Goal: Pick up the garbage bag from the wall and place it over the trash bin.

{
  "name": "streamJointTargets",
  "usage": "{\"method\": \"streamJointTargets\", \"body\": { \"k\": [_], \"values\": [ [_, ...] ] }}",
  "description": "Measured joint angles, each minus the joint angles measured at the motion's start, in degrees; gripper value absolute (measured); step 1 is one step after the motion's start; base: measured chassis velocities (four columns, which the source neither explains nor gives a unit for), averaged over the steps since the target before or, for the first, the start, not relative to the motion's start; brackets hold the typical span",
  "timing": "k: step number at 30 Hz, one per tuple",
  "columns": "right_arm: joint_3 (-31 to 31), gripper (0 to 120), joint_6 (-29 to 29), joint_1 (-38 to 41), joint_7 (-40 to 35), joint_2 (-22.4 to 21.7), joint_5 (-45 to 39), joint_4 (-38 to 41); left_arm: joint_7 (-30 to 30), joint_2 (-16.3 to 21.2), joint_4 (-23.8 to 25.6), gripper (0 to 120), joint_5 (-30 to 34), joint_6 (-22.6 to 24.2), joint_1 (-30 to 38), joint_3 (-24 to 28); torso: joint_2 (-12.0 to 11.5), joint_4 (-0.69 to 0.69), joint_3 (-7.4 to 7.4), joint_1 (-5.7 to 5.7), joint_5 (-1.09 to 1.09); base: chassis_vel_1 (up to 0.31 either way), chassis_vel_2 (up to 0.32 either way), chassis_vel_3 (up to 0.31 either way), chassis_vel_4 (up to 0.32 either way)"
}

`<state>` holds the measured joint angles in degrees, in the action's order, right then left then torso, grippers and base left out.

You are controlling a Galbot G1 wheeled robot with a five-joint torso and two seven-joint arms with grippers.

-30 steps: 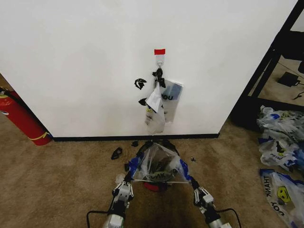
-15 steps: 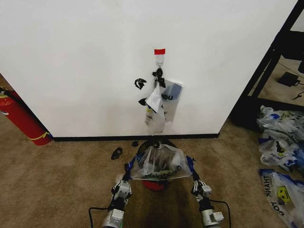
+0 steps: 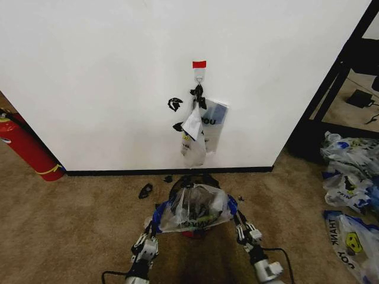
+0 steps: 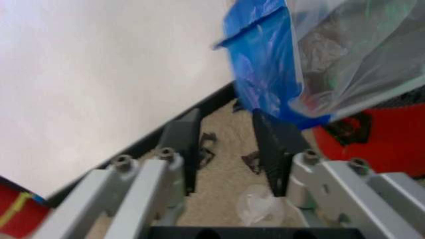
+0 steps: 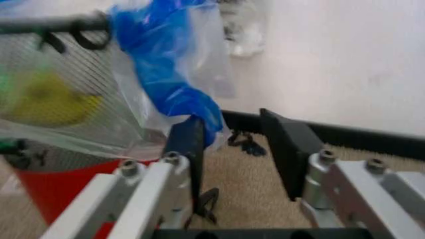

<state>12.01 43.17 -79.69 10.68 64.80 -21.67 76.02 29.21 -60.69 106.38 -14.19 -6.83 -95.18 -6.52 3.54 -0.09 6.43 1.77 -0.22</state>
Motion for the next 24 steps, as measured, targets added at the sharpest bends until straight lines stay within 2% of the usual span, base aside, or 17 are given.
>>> {"method": "streamJointTargets", "body": {
  "k": [1, 2, 3, 4, 7, 9, 13, 17, 18, 19, 20, 22, 24],
  "values": [
    [0.00, 35, 0.00, 0.00, 0.00, 0.00, 0.00, 0.00, 0.00, 0.00, 0.00, 34, 0.00, 0.00, 0.00, 0.00, 0.00, 0.00, 0.00, 0.00, 0.00, 0.000, 0.000, 0.000, 0.000],
    [0.60, 39, -0.09, -0.69, 0.80, -1.00, 0.35, 0.97, 0.13, 0.96, 0.50, 38, -0.45, -0.24, -0.54, -0.28, 0.00, 0.01, 0.00, 0.00, 0.00, 0.000, 0.000, 0.000, 0.000],
    [1.89, 46, -0.25, -1.87, 1.70, -2.78, 0.60, 2.92, 0.24, 2.88, 1.30, 44, -1.32, -1.08, -1.41, -0.72, 0.00, 0.01, 0.00, 0.00, 0.00, 0.000, 0.000, 0.000, 0.000],
    [5.41, 58, 0.40, -4.09, 6.69, -6.51, -2.33, 6.75, 0.00, 6.69, 1.68, 58, -3.64, -5.46, -2.29, -1.36, 0.00, 0.02, 0.00, 0.00, -0.01, 0.000, 0.000, 0.000, 0.000],
    [7.67, 66, 1.93, -5.01, 11.19, -7.52, -4.48, 7.99, -0.88, 8.52, 2.18, 65, -3.34, -7.73, -2.00, -1.61, 0.00, 0.02, 0.00, 0.00, 0.00, 0.000, 0.000, 0.000, 0.000],
    [10.63, 77, 3.36, -6.11, 19.07, -8.45, -8.28, 9.92, -2.88, 10.90, 3.65, 75, -0.84, -9.62, -0.27, -2.13, 0.00, 0.03, 0.00, 0.00, 0.00, 0.000, 0.000, 0.000, 0.000],
    [15.30, 93, 3.89, -6.88, 25.35, -9.16, -7.76, 11.11, -6.94, 14.04, 5.18, 93, 5.69, -9.60, 6.76, -1.84, 0.00, 0.00, 0.00, 0.00, 0.00, 0.000, 0.000, 0.000, 0.000],
    [15.25, 99, 3.63, -5.13, 22.95, -9.99, -3.90, 8.02, -9.73, 14.68, 5.59, 99, 9.85, -8.53, 10.56, -1.50, 0.00, -0.05, 0.01, 0.01, -0.01, 0.000, 0.000, 0.000, 0.000],
    [14.88, 100, 3.37, -4.26, 21.70, -10.07, -2.55, 6.96, -10.05, 14.54, 5.72, 100, 10.53, -8.30, 10.86, -1.49, 0.00, -0.01, 0.01, 0.01, -0.01, 0.000, 0.000, 0.000, 0.000],
    [14.20, 100, 3.10, -3.05, 19.76, -10.02, -0.51, 5.30, -10.73, 14.25, 5.88, 100, 11.89, -7.75, 11.58, -1.23, 0.00, 0.08, 0.01, 0.00, 0.01, 0.000, 0.000, 0.000, 0.000],
    [13.48, 100, 2.97, -2.39, 17.95, -9.78, 0.82, 3.81, -11.56, 13.98, 5.89, 100, 13.36, -7.28, 12.43, -0.79, 0.00, 0.09, 0.01, 0.00, 0.00, 0.000, 0.000, 0.000, 0.000],
    [12.82, 100, 2.89, -2.01, 16.18, -9.50, 1.91, 2.85, -12.26, 13.79, 5.84, 100, 14.35, -7.09, 12.99, -0.47, 0.00, 0.07, 0.01, 0.00, -0.01, 0.000, 0.000, 0.000, 0.000],
    [11.25, 100, 2.41, -1.13, 10.79, -8.27, 4.95, 0.89, -14.21, 13.34, 5.38, 100, 16.71, -6.90, 14.44, 0.33, 0.00, 0.01, 0.01, 0.00, 0.00, 0.000, 0.000, 0.000, 0.000]
  ]
}}
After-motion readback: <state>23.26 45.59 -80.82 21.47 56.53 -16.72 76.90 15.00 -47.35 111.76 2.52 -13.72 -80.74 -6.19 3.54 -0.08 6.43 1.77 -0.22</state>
